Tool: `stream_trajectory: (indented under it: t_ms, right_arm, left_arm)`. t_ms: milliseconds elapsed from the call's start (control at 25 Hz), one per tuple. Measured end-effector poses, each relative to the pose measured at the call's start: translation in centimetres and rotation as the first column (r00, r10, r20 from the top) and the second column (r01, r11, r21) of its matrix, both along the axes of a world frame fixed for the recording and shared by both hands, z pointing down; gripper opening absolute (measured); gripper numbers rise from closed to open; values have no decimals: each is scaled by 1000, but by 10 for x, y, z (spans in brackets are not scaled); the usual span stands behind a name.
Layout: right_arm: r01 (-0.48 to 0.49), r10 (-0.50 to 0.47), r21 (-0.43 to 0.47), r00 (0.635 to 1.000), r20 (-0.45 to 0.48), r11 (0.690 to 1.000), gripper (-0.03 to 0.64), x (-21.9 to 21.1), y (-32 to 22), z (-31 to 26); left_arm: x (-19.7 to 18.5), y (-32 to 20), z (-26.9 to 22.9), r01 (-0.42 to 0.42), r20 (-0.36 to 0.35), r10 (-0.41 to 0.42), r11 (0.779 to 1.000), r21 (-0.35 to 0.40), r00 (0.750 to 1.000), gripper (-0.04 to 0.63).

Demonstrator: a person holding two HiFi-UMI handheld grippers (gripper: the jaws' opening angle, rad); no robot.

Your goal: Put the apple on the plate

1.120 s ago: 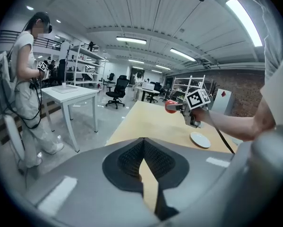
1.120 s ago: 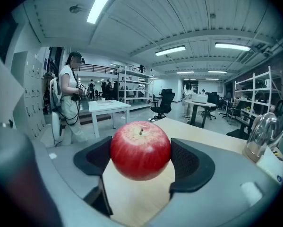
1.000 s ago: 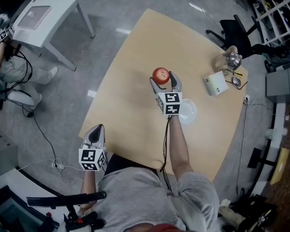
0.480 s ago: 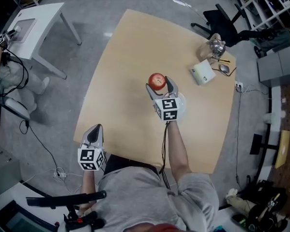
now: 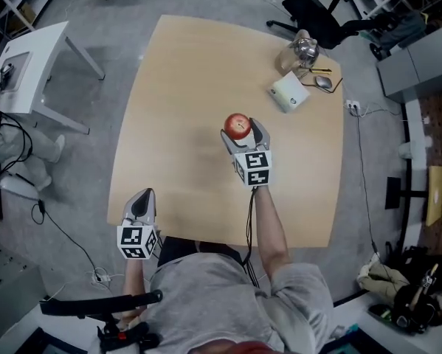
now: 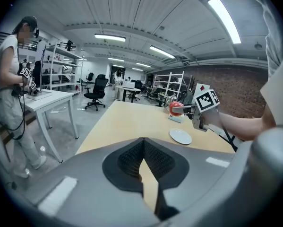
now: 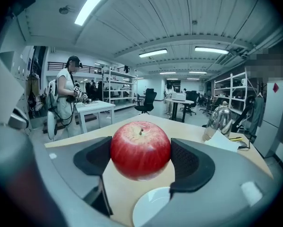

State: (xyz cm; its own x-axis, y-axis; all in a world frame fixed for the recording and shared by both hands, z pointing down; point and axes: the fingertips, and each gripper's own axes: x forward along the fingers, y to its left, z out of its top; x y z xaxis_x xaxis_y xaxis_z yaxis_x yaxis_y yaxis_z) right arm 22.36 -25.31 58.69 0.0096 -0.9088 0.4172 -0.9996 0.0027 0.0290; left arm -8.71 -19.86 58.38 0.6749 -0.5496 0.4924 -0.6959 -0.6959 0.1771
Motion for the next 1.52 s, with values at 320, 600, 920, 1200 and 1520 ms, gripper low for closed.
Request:
stream_trajectory:
  t_ms: [320, 600, 920, 1200, 1520]
  right_arm:
    - [-72, 72, -12, 997, 16, 997, 393, 34, 30, 22]
    - [-121, 123, -41, 991, 43, 992, 393, 44, 53, 37]
    - [-149, 153, -72, 987, 55, 986, 393, 54, 71, 58]
    - [-162, 171, -109, 983, 71, 981, 393, 59, 79, 81]
    - [-162, 173, -128, 982, 76, 978, 393, 62, 82, 103]
  left_arm:
    - [32, 5, 11, -77, 0, 77, 997, -1, 997, 20]
    - [39, 9, 5, -130, 21, 130, 991, -11, 991, 20]
    - [52, 14, 2, -175, 43, 176, 984, -22, 983, 20]
    - [57, 17, 2, -200, 66, 202, 979, -34, 977, 20]
    - [62, 17, 6, -216, 88, 219, 975, -44, 972, 20]
